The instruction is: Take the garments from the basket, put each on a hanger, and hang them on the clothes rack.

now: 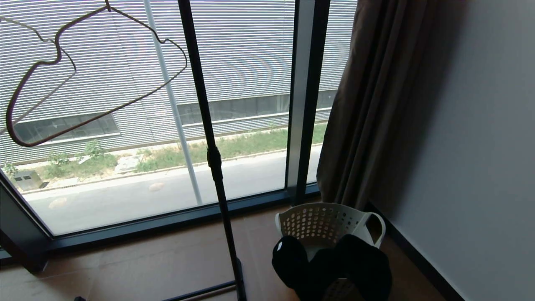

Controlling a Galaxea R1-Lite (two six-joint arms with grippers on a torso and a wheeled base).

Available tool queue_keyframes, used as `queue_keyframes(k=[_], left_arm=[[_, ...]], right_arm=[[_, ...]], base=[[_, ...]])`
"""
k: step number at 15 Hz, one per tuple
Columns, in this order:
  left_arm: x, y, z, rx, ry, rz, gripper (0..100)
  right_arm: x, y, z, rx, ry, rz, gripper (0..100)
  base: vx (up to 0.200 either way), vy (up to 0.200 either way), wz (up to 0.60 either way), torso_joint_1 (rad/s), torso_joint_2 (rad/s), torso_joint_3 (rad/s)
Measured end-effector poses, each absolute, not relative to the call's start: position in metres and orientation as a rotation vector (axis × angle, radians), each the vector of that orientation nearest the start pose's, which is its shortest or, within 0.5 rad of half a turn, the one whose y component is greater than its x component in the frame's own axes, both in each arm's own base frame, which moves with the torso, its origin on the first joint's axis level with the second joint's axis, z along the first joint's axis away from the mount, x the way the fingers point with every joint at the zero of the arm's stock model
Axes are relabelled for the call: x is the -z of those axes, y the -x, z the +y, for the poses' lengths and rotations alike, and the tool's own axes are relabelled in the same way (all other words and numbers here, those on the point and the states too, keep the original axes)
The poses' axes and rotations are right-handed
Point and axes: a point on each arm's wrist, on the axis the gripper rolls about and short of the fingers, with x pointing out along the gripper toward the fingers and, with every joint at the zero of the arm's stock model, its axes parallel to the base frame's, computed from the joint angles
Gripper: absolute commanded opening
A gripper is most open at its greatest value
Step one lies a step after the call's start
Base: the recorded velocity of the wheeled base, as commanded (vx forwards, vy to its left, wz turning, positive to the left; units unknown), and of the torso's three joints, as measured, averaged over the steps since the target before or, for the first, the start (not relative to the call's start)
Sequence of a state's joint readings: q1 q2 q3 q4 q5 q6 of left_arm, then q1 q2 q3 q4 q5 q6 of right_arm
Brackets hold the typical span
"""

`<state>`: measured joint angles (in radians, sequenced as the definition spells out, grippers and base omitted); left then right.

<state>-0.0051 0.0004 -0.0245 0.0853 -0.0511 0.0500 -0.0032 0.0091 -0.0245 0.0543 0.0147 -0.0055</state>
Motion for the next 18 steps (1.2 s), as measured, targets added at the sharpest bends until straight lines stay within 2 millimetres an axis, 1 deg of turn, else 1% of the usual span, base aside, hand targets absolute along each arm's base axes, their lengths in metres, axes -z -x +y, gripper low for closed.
queue_keyframes(k=[12,18], left_arm=[[-0.0735,0.0249,-0.0010,0.055,-0.052,0.060,100],[-0.0735,0.0249,-0.0010,0.055,-0.052,0.060,100]], right_arm=[[-0.0769,0.0240,0.0004,-0.012,0.005,0.038,100],[-0.0769,0.0240,0.0004,-0.012,0.001,0.039,100]], base=[[0.000,0.000,0.00,0.000,0.00,0.000],[0.000,0.000,0.00,0.000,0.00,-0.155]])
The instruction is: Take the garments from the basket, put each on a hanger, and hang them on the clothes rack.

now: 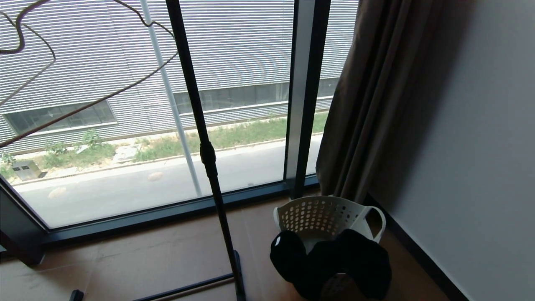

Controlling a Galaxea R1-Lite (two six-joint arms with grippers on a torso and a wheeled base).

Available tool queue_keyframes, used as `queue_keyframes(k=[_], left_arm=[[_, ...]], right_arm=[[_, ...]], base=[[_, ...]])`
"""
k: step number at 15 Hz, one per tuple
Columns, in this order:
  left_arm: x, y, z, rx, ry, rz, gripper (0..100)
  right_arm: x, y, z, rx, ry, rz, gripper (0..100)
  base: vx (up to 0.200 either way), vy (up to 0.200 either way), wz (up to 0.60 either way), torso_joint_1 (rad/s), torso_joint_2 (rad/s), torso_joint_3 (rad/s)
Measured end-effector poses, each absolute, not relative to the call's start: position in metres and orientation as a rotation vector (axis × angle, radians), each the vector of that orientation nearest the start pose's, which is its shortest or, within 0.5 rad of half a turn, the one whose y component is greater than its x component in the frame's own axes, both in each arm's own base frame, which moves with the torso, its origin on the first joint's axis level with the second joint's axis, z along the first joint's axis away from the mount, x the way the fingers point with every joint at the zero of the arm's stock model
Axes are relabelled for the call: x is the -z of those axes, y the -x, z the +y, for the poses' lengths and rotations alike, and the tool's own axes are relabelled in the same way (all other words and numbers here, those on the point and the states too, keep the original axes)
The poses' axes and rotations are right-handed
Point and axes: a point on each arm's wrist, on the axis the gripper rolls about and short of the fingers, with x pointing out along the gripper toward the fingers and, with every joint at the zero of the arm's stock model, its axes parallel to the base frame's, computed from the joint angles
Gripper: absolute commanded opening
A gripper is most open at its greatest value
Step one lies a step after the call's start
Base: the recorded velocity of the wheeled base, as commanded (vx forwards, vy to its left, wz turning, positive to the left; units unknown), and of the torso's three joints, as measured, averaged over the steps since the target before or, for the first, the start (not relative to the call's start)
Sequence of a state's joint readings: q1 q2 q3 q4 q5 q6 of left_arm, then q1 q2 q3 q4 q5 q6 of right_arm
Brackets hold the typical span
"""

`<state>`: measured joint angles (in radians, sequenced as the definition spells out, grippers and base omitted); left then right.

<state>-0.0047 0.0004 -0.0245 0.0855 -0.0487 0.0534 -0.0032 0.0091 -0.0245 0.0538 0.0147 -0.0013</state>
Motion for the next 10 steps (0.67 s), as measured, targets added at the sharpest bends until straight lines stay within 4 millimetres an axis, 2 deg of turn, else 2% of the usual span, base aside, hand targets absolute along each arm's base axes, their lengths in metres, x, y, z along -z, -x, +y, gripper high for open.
queue_keyframes(k=[10], left_arm=[[-0.0734,0.0249,-0.0010,0.057,-0.052,0.061,100]], right_arm=[[-0.0769,0.0240,0.0004,-0.011,0.000,0.039,100]], base=[[0.000,0.000,0.00,0.004,0.01,-0.198]])
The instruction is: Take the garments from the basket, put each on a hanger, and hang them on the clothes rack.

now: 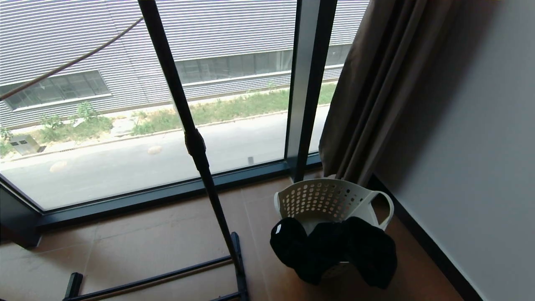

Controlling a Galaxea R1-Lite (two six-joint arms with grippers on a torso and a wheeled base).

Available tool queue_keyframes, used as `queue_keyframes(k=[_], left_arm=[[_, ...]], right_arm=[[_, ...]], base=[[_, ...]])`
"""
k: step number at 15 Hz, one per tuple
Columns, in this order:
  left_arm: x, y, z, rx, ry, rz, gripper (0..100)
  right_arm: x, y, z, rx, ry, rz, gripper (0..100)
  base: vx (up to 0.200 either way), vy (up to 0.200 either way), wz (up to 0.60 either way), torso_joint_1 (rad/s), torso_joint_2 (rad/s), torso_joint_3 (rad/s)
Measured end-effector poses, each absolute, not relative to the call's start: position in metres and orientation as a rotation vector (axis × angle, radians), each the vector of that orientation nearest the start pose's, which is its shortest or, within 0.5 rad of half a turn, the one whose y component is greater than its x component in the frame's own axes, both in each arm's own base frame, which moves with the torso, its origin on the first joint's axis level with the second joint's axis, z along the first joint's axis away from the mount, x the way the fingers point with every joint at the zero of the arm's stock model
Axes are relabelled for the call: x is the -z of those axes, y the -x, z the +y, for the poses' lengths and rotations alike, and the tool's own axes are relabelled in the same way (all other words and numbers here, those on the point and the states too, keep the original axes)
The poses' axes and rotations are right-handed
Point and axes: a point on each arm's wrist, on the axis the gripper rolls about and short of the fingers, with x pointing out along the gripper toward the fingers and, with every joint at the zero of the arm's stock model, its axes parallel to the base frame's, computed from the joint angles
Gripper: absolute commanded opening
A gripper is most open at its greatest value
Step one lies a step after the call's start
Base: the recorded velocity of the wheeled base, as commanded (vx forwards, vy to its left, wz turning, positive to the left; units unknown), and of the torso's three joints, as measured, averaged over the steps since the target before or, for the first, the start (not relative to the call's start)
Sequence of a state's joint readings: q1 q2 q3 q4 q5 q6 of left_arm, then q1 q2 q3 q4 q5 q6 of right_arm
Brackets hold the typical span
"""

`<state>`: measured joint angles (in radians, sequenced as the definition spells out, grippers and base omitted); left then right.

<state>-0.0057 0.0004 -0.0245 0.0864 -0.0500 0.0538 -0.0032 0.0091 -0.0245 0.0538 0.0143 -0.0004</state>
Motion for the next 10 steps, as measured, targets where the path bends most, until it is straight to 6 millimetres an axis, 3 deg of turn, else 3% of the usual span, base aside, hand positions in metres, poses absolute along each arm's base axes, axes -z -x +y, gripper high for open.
queue_keyframes(k=[10], left_arm=[[-0.0733,0.0248,-0.0009,0.060,-0.054,0.063,100]], right_arm=[[-0.0770,0.0240,0.0004,-0.011,0.000,0.039,100]], base=[[0.000,0.000,0.00,0.000,0.01,-0.198]])
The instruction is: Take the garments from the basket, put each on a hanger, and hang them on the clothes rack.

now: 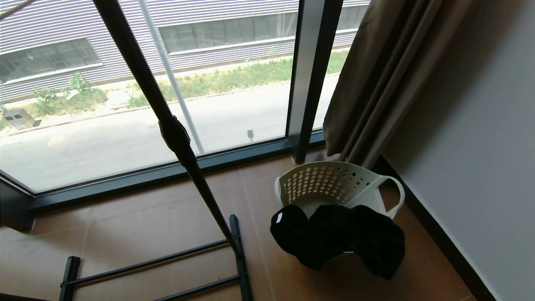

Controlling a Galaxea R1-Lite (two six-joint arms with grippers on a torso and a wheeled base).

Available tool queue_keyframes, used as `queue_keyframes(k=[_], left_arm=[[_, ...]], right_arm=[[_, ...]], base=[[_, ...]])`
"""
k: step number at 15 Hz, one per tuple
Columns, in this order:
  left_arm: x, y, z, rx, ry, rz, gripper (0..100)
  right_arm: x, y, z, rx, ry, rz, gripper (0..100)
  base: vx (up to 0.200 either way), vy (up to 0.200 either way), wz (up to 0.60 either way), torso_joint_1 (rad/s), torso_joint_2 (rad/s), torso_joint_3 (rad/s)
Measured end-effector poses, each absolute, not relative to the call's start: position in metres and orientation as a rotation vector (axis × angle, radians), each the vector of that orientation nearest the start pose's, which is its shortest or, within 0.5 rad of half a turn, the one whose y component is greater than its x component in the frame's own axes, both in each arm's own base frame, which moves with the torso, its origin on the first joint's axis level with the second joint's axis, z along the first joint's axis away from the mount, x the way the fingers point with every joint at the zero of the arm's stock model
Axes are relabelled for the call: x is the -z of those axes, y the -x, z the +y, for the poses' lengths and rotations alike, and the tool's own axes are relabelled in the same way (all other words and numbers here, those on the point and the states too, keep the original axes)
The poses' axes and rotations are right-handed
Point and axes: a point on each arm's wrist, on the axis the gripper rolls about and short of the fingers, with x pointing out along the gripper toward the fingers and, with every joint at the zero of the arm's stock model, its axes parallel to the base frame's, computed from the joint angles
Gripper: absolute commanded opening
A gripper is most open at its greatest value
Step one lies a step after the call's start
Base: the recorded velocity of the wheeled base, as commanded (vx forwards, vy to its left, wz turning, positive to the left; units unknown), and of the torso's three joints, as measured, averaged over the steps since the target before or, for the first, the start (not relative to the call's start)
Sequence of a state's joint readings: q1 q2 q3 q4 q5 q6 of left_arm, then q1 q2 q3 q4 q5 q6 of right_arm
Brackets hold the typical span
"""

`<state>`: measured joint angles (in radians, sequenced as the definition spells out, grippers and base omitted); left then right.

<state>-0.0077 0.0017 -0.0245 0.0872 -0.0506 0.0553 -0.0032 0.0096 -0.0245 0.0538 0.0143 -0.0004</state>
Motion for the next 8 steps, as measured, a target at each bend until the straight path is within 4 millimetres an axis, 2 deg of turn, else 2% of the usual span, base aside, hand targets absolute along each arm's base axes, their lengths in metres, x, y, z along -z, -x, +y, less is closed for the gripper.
queue_keyframes(k=[8], left_arm=[[-0.0733,0.0248,-0.0009,0.060,-0.054,0.063,100]], right_arm=[[-0.0770,0.0240,0.0004,-0.010,0.001,0.039,100]], base=[[0.000,0.000,0.00,0.001,0.00,-0.196]])
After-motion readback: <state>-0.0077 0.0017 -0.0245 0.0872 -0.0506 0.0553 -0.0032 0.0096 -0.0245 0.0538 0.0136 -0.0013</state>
